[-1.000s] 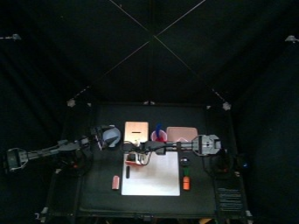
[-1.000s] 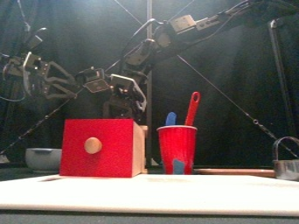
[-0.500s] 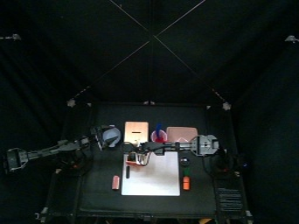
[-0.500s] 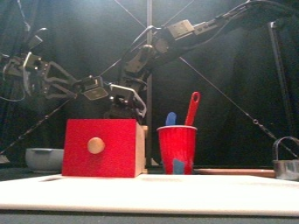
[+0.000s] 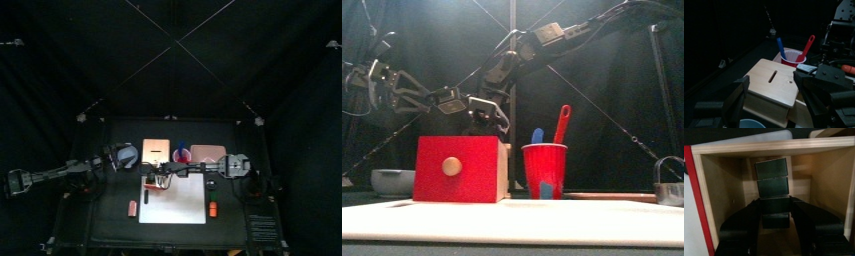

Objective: Grab sushi roll inside drawer

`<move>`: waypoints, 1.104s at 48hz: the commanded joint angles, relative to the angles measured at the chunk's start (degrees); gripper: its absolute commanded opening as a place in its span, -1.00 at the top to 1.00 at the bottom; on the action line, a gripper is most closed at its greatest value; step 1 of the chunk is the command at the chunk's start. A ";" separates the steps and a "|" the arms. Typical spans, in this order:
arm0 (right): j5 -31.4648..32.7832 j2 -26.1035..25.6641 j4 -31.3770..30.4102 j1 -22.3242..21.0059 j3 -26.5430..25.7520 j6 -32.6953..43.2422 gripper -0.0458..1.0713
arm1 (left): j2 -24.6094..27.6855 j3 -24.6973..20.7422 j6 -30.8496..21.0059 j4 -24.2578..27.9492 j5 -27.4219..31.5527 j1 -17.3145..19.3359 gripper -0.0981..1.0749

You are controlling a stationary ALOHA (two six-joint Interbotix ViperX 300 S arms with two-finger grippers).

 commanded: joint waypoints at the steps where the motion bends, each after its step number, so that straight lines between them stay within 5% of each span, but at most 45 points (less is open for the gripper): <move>1: -0.09 -2.64 -0.09 -0.18 -1.49 -0.09 -0.14 | 0.09 -1.05 0.09 -0.09 -0.26 0.09 -0.88; 42: 6.15 -16.26 -3.87 -0.09 -1.05 1.76 -0.15 | 0.09 -1.76 0.09 -0.09 -0.26 0.18 -0.88; 53: 7.91 -22.15 -4.83 1.41 3.69 10.72 -0.15 | 0.09 -2.29 0.09 -0.09 -0.26 0.18 -0.88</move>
